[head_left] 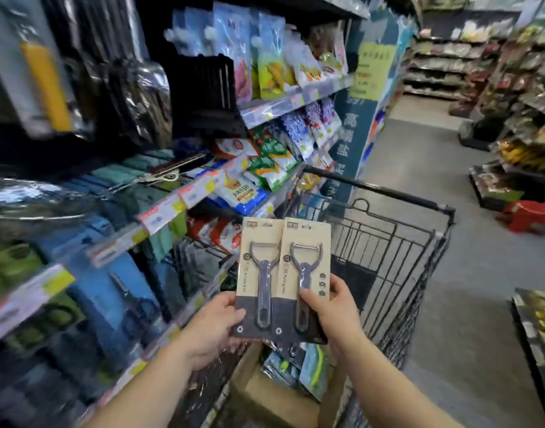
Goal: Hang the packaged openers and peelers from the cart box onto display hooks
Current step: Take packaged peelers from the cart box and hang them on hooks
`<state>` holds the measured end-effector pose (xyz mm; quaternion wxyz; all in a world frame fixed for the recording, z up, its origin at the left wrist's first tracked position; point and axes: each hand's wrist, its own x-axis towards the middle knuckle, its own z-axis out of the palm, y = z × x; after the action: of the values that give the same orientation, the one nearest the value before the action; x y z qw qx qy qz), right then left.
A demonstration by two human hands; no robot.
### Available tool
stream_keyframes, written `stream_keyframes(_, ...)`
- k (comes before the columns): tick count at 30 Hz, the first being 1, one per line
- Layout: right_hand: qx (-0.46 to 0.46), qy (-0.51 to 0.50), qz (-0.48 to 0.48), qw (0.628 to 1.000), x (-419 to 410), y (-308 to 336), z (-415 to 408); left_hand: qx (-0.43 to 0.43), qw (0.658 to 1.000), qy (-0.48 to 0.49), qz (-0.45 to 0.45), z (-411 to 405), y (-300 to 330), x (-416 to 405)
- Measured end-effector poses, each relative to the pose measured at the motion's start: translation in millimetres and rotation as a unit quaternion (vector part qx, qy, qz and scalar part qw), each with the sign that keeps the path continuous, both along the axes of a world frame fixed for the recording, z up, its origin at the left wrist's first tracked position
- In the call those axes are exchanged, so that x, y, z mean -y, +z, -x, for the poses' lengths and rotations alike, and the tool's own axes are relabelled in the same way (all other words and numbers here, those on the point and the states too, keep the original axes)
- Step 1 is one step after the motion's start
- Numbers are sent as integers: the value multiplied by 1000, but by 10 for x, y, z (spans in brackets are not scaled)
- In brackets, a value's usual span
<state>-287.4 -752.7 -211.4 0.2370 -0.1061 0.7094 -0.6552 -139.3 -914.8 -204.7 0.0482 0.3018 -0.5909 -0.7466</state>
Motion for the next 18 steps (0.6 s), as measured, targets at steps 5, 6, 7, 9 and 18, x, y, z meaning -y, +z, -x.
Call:
stream_keyframes(5,-24,117,61,991,145,460,-960,-55,991,118,8,-1313,447,-277)
stream_keyframes(6,-24,142,68,987,197,561,-1187,-68,987,147,9,-1574,534,-314)
stream_keyframes(7,-24,168,78,982,259,662,-1413,-80,981,177,15,-1832,615,-333)
stream_keyframes(9,-39,220,95,970,415,861,-1855,-96,967,235,36,-2365,786,-346)
stream_keyframes(18,-117,407,169,890,1116,1578,-4167,-140,883,424,142,-4915,1401,-527)
